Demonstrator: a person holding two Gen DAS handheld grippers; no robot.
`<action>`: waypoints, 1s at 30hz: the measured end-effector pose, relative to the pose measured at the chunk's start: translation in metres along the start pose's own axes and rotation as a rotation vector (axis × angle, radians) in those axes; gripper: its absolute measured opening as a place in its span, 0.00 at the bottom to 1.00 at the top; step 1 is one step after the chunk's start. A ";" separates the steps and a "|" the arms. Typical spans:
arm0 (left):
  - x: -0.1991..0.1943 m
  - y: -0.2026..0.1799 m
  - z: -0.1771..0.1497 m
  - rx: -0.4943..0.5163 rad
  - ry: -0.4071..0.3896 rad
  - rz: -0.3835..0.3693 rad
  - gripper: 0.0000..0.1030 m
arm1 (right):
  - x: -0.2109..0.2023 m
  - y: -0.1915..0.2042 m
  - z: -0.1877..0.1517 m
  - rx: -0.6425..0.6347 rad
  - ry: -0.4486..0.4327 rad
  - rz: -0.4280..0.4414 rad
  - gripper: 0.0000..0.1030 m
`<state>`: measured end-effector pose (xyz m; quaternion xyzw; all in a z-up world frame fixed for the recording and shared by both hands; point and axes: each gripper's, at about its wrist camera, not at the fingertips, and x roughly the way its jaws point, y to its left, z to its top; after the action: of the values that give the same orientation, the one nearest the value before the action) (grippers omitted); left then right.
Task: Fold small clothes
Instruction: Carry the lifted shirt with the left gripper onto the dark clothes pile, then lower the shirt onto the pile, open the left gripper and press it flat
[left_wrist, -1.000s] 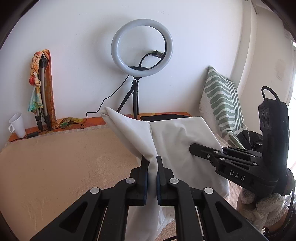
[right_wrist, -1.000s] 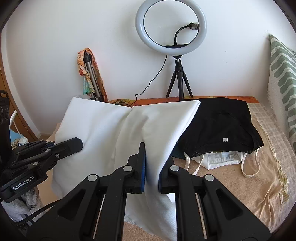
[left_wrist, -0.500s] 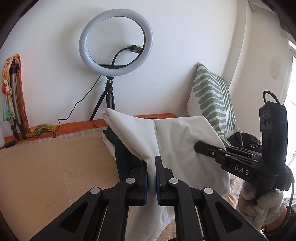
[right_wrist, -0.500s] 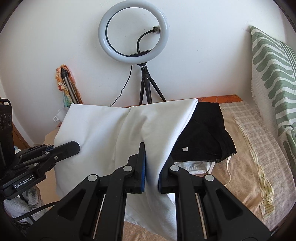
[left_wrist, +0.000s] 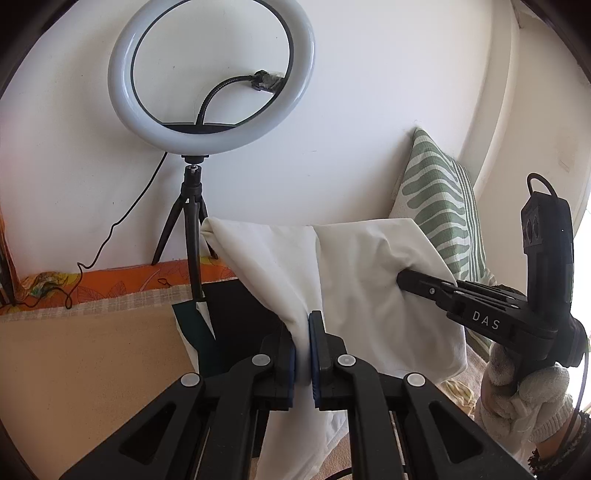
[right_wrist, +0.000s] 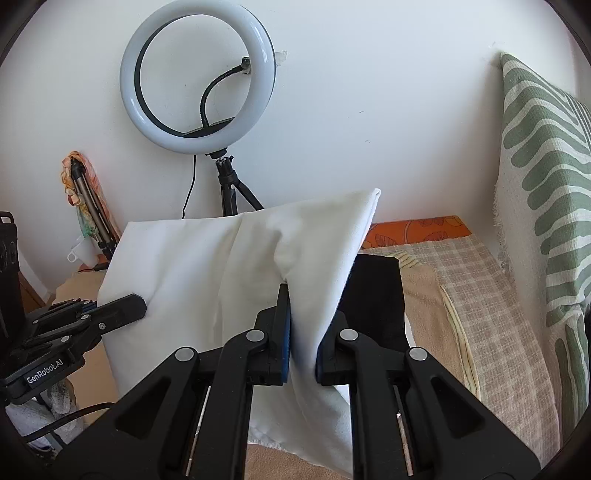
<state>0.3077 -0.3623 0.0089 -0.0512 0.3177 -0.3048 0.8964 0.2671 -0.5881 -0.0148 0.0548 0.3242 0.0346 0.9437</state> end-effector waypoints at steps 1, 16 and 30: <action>0.006 0.001 0.002 0.000 0.001 0.002 0.03 | 0.007 -0.003 0.004 -0.001 0.003 0.000 0.10; 0.060 0.026 0.005 0.023 0.026 0.147 0.03 | 0.082 -0.040 0.010 -0.005 0.102 -0.106 0.17; 0.036 0.022 0.001 0.040 0.015 0.179 0.21 | 0.055 -0.051 0.012 0.019 0.059 -0.185 0.36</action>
<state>0.3413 -0.3657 -0.0162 -0.0027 0.3216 -0.2301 0.9185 0.3194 -0.6345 -0.0453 0.0325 0.3557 -0.0543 0.9325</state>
